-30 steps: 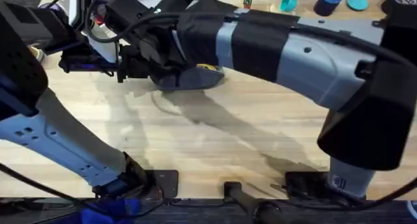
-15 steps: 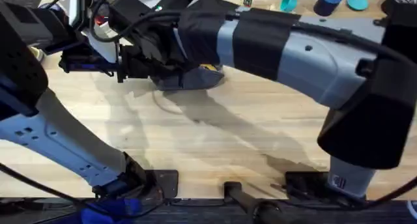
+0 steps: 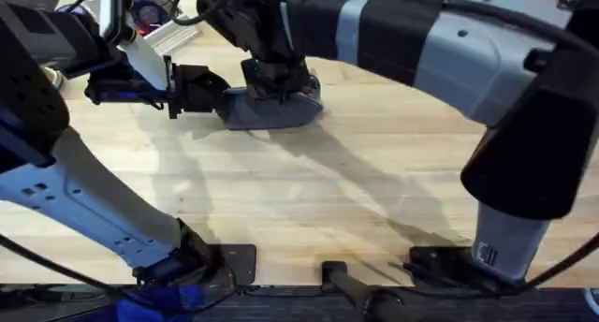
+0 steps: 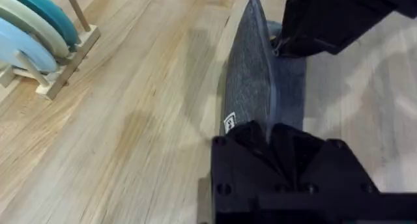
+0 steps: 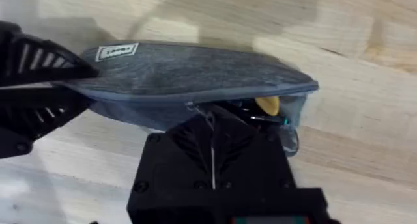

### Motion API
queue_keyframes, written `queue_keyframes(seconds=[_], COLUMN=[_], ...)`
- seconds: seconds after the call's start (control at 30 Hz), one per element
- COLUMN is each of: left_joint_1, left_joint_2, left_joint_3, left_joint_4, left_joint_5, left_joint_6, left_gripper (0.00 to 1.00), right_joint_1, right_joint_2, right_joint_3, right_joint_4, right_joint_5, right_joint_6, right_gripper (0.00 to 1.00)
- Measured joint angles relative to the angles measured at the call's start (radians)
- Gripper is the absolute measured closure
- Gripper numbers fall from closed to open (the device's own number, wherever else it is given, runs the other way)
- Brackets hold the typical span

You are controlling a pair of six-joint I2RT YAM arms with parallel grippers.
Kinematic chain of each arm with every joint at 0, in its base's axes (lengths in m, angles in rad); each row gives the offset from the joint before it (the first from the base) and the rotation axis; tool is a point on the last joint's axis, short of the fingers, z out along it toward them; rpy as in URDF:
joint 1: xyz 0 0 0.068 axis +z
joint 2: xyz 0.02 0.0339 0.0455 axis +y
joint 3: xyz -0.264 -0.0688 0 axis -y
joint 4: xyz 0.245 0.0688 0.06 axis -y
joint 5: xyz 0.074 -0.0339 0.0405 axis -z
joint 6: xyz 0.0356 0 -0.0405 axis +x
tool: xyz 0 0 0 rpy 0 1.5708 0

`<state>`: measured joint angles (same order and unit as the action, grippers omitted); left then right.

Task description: Unzip the bag, pick up the pens from the table one at a time and place them inside, then zip the bag closed.

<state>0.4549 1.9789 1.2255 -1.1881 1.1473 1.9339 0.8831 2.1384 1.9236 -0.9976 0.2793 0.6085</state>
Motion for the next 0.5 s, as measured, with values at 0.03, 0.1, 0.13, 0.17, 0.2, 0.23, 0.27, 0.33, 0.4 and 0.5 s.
queue_keyframes(seconds=[0.03,0.1,0.13,0.17,0.2,0.23,0.27,0.33,0.4,0.5], left_joint_1=[0.000,0.000,0.000,0.000,0.000,0.000,0.000,0.000,0.000,0.000], left_joint_2=[0.000,0.000,0.000,0.000,0.000,0.000,0.000,0.000,0.000,0.000], left_joint_3=[0.000,0.000,0.000,0.000,0.000,0.000,0.000,0.000,0.000,0.000], left_joint_4=[0.000,0.000,0.000,0.000,0.000,0.000,0.000,0.000,0.000,0.000], left_joint_5=[0.000,0.000,0.000,0.000,0.000,0.000,0.000,0.000,0.000,0.000], left_joint_6=[0.000,0.000,0.000,0.000,0.000,0.000,0.000,0.000,0.000,0.000], left_gripper=[0.959,0.959,0.959,0.959,0.959,0.959,0.959,0.959,0.959,0.959], right_joint_1=[-0.003,-0.009,-0.012,-0.014,-0.016,-0.018,-0.021,-0.027,-0.035,-0.045], right_joint_2=[0.000,0.000,0.000,0.000,0.000,0.000,0.000,0.000,0.000,0.000], right_joint_3=[0.000,0.001,0.002,0.003,0.003,0.004,0.004,0.004,0.004,0.004], right_joint_4=[-0.003,-0.008,-0.011,-0.015,-0.021,-0.027,-0.032,-0.042,-0.054,-0.059], right_joint_5=[-0.005,-0.012,-0.015,-0.016,-0.016,-0.017,-0.018,-0.019,-0.019,-0.026], right_joint_6=[-0.003,-0.005,-0.007,-0.007,-0.008,-0.008,-0.008,-0.011,-0.011,-0.011], right_gripper=[0.971,0.971,0.971,0.971,0.971,0.971,0.971,0.969,0.969,0.969])
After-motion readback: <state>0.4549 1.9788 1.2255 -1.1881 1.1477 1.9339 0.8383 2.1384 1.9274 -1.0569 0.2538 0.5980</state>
